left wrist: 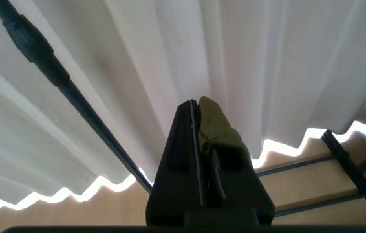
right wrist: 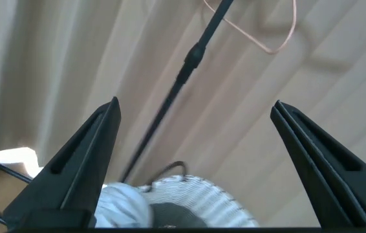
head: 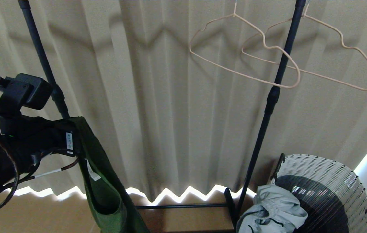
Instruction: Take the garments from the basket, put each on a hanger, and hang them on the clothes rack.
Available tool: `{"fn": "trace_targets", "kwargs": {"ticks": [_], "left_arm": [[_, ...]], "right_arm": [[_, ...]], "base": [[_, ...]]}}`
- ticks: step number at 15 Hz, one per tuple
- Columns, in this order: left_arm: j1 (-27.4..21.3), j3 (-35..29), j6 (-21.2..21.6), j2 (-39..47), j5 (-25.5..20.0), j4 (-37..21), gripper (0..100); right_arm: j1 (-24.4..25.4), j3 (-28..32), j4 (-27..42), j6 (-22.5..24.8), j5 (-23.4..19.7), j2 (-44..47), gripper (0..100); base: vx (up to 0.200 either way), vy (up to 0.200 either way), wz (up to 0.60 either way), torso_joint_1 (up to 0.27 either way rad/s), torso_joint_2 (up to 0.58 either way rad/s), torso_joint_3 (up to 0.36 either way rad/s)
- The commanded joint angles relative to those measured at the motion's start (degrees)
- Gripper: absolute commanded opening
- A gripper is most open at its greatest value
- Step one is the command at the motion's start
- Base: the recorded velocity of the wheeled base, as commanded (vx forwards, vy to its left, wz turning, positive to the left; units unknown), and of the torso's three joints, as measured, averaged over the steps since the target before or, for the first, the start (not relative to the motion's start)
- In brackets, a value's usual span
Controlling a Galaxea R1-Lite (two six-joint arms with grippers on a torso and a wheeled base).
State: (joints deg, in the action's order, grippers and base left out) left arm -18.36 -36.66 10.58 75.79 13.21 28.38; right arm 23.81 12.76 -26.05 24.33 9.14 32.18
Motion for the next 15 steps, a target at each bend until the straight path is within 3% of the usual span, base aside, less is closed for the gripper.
{"fn": "trace_targets", "kwargs": {"ticks": [1, 4, 6, 8, 11, 15], "left_arm": [[0.34, 1.15, -0.30, -0.82, -0.12, 0.62, 0], [0.25, 4.14, 0.40, -6.00, -0.21, 0.45, 0], [0.25, 5.19, 2.25, -10.13, -0.21, 0.36, 0], [-0.10, 7.21, 2.43, -12.07, -0.21, 0.45, 0], [-1.24, 10.29, 2.69, -14.88, -0.21, 0.62, 0], [-3.97, 15.48, 4.80, -21.38, -0.12, 0.54, 0]], "right_arm": [[0.01, -0.20, 0.04, -1.22, 0.17, 0.69, 100], [0.01, 0.60, -0.05, -9.04, 4.66, 6.66, 100], [0.01, 0.95, -0.05, -13.96, 5.36, 10.27, 100], [-0.25, 1.04, -0.05, -13.87, 5.45, 12.29, 100], [-5.35, -0.28, 0.12, -13.87, 6.06, 12.20, 100], [-5.61, -0.81, 0.12, -13.87, 5.97, 12.55, 100]], "base": [[0.000, 0.000, 0.00, 0.000, 0.00, 0.000], [0.000, 0.000, 0.00, 0.000, 0.00, 0.000], [0.000, 0.000, 0.00, 0.000, 0.00, 0.000], [0.000, 0.000, 0.00, 0.010, -0.11, -0.127], [0.000, 0.000, 0.00, 0.043, -0.36, -0.321], [0.000, 0.000, 0.00, 0.088, -0.46, -0.348]]}}
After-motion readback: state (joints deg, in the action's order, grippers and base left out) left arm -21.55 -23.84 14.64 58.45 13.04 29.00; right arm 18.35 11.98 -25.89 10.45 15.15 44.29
